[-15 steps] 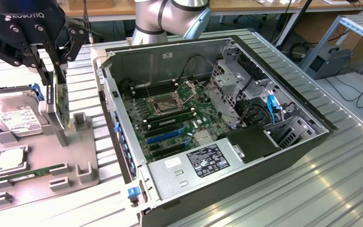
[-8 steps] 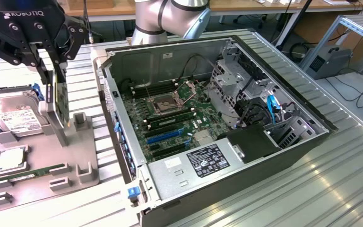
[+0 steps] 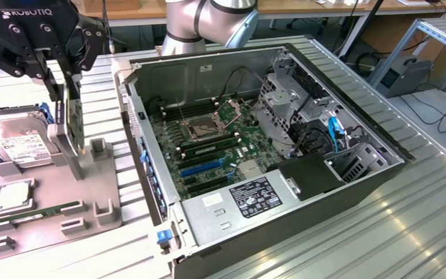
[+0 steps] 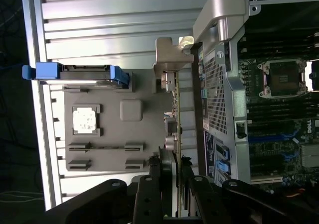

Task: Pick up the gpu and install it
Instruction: 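Pick up the gpu and move the gpu toward the slot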

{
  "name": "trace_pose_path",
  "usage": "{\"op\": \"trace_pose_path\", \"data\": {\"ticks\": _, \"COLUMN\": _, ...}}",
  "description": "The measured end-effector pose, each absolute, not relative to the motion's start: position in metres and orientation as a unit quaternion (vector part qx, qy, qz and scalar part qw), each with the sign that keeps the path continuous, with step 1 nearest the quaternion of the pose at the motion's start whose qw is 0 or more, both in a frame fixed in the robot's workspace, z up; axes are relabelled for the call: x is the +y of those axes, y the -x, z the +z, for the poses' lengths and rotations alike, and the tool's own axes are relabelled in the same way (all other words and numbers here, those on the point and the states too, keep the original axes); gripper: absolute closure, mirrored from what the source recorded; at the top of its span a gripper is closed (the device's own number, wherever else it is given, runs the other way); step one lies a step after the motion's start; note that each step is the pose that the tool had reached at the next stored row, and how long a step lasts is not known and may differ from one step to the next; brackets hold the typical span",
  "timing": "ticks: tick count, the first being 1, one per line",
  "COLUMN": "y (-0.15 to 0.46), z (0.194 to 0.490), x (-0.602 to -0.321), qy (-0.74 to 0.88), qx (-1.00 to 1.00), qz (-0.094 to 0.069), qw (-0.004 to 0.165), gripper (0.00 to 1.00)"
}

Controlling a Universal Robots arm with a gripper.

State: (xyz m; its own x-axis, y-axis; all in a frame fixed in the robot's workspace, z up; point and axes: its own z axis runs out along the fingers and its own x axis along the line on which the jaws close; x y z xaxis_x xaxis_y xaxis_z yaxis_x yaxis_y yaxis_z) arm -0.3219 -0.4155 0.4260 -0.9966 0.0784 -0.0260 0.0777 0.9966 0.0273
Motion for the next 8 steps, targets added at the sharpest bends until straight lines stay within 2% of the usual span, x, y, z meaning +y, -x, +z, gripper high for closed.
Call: {"op": "trace_pose_path", "data": {"ticks": 8, "y": 0.3219, "z": 0.4293, "x": -0.4155, "qy": -0.039, "qx": 0.999, "qz": 0.013, "qw": 0.013, "gripper": 0.73}}
